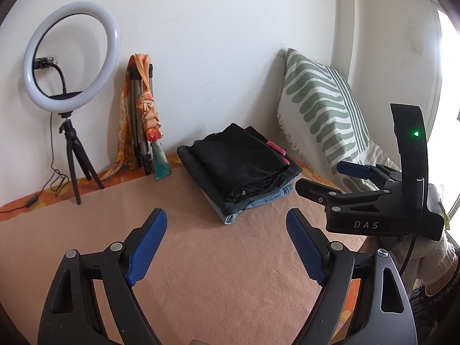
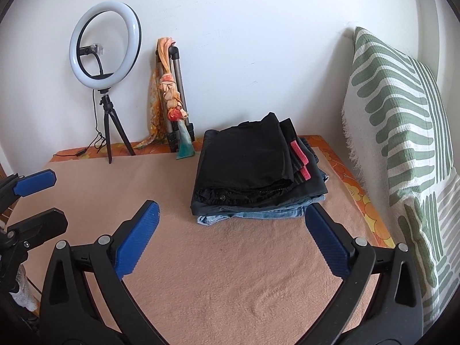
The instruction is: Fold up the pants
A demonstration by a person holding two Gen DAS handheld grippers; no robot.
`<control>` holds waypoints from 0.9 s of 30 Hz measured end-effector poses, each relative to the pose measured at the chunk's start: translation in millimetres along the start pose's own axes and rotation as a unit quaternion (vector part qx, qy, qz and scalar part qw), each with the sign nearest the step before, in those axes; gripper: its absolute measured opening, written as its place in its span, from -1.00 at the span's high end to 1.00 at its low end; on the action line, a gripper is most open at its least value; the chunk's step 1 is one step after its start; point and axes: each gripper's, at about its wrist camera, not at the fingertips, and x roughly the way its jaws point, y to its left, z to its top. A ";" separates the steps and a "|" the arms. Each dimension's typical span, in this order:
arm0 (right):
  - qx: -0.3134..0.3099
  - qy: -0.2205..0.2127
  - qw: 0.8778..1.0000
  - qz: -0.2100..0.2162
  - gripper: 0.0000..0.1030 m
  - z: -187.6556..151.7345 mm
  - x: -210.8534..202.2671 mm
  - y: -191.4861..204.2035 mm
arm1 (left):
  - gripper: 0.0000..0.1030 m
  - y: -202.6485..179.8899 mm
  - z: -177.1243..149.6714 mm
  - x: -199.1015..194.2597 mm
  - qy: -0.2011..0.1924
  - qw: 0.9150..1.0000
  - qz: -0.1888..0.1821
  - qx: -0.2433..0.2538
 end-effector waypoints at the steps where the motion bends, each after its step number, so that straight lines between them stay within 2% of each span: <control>1: 0.001 0.000 1.000 0.001 -1.00 -2.7 -0.2 2.2 | -0.65 0.4 -2.3 -1.1 0.001 1.000 0.002 0.000; 11: 0.007 -0.001 1.000 0.000 -1.00 -20.6 -2.5 16.2 | -0.67 11.0 -24.9 -6.3 0.007 0.999 0.031 -0.022; 14: 0.011 -0.006 1.000 -0.004 -1.00 -23.6 -0.3 18.4 | -0.94 11.8 -26.8 -3.7 0.014 0.999 0.051 -0.013; 17: 0.010 -0.003 1.000 -0.002 -1.00 -25.6 5.1 21.1 | -0.94 15.0 -27.1 -7.0 0.006 0.998 0.059 -0.015; 23: 0.003 -0.009 1.000 -0.002 -1.00 -25.9 7.7 26.1 | -0.95 23.8 -24.5 -10.9 0.010 0.997 0.055 -0.051; 27: 0.002 -0.010 1.000 0.001 -1.00 -25.6 8.4 27.5 | -0.95 24.2 -24.7 -13.4 0.005 0.997 0.062 -0.052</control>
